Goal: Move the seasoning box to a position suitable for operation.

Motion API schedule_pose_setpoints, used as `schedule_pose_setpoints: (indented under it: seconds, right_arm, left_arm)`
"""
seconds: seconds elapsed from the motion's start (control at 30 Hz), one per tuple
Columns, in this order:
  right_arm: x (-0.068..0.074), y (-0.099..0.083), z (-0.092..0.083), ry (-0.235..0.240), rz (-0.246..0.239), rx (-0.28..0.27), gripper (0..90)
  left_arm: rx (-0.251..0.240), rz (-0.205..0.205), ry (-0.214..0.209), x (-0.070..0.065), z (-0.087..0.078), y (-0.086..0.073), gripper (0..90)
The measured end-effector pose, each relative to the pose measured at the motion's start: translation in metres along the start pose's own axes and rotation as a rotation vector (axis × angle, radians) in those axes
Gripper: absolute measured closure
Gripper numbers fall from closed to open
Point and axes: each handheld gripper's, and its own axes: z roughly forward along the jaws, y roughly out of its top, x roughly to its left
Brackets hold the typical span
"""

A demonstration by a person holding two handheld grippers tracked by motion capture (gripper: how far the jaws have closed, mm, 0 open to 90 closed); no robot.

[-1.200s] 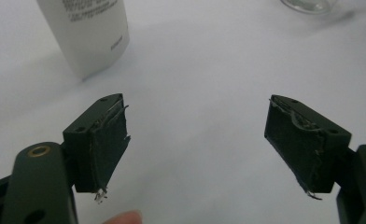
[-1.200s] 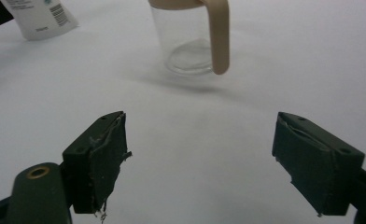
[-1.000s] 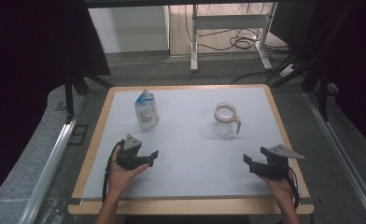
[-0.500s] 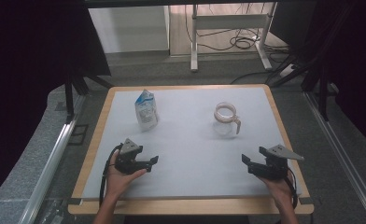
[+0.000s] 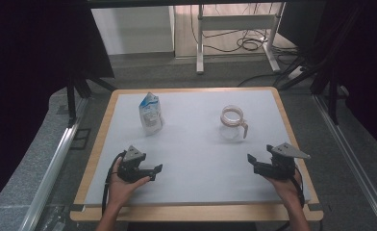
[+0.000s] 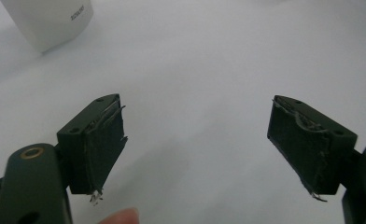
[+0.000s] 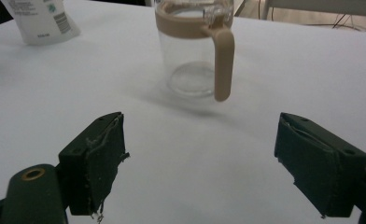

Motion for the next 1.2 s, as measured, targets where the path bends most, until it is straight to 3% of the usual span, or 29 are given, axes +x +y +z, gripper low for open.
schedule_pose_setpoints:
  seconds: [0.17,0.63,0.93,1.2]
  right_arm:
    - [-0.001,0.014,0.002,-0.002,-0.008,-0.022,16.7]
    - [-0.006,0.054,0.025,0.000,-0.007,-0.014,14.5]
    - [-0.020,0.081,0.067,0.023,0.033,0.008,9.6]
    - [-0.016,0.095,0.107,0.049,0.009,0.039,7.6]
  left_arm:
    - [0.010,0.002,0.014,0.000,-0.003,-0.004,17.8]
    - [-0.017,-0.017,-0.009,0.005,-0.008,-0.004,18.4]
    - [-0.015,-0.023,-0.007,0.007,-0.006,-0.005,18.3]
    - [0.011,-0.027,-0.020,0.007,-0.001,-0.007,17.9]
